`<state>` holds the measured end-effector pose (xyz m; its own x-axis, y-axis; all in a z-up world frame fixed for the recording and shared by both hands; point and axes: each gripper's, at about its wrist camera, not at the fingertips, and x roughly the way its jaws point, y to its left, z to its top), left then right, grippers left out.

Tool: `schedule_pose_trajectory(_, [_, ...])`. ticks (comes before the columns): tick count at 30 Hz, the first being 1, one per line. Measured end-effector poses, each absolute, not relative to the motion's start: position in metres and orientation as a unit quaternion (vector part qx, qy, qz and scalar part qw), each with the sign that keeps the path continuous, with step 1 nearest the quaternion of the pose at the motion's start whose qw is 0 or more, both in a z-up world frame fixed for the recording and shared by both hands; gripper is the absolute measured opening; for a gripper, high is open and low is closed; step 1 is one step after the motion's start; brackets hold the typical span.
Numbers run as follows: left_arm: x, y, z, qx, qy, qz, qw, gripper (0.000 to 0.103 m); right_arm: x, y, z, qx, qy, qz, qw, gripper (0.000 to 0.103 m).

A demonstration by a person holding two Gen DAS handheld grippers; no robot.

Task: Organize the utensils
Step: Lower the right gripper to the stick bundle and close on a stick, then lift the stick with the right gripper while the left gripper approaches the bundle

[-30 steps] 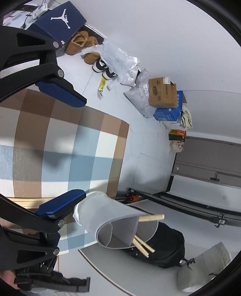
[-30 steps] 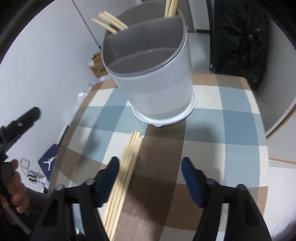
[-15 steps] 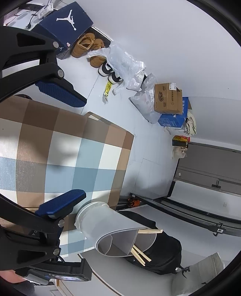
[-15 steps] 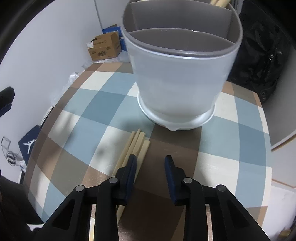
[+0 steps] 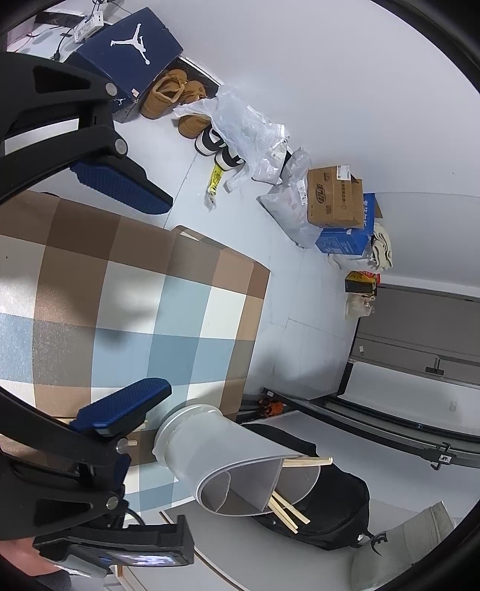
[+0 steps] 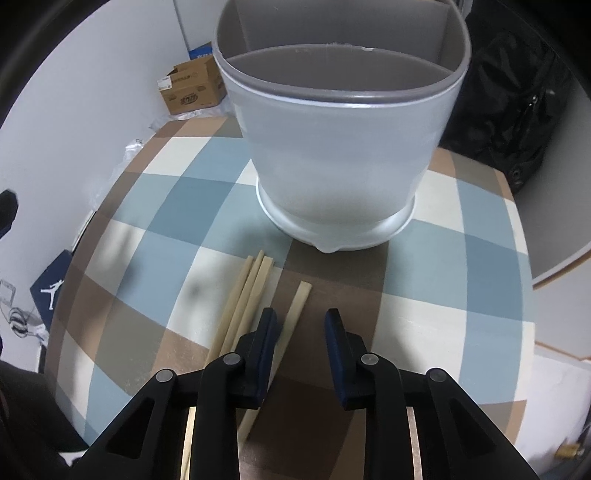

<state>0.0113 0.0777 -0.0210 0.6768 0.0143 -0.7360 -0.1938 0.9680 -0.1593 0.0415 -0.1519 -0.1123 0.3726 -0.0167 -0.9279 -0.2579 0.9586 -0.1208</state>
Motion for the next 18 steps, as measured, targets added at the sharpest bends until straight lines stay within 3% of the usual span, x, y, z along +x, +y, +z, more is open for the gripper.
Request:
schedule_pose_trajectory(4, [0.012,0.078,-0.022,-0.113,0.401,0.060,0.907,0.087,0.050,-0.145,-0.115,-0.118,0.555,0.077,0.820,0.024])
schedule_pose_trajectory(6, [0.012,0.077,-0.023,-0.111,0.402,0.062,0.907,0.087,0.052,-0.143,-0.115,-0.125,0.552,0.074,0.821,0.017])
schedule_pose_trajectory(7, [0.013,0.077,-0.023,-0.108,0.402,0.063,0.907,0.087,0.051,-0.144,-0.115,-0.126,0.551,0.072,0.822,0.009])
schedule_pose_trajectory(9, [0.013,0.075,-0.023,-0.103,0.401,0.063,0.908,0.087,0.052,-0.148,-0.113,-0.109,0.554,0.077,0.822,0.006])
schedule_pose_trajectory(18, [0.016,0.042,-0.038,-0.067,0.443,0.018,0.894,0.087,0.040,-0.163,-0.075,-0.042,0.509,0.110,0.853,0.005])
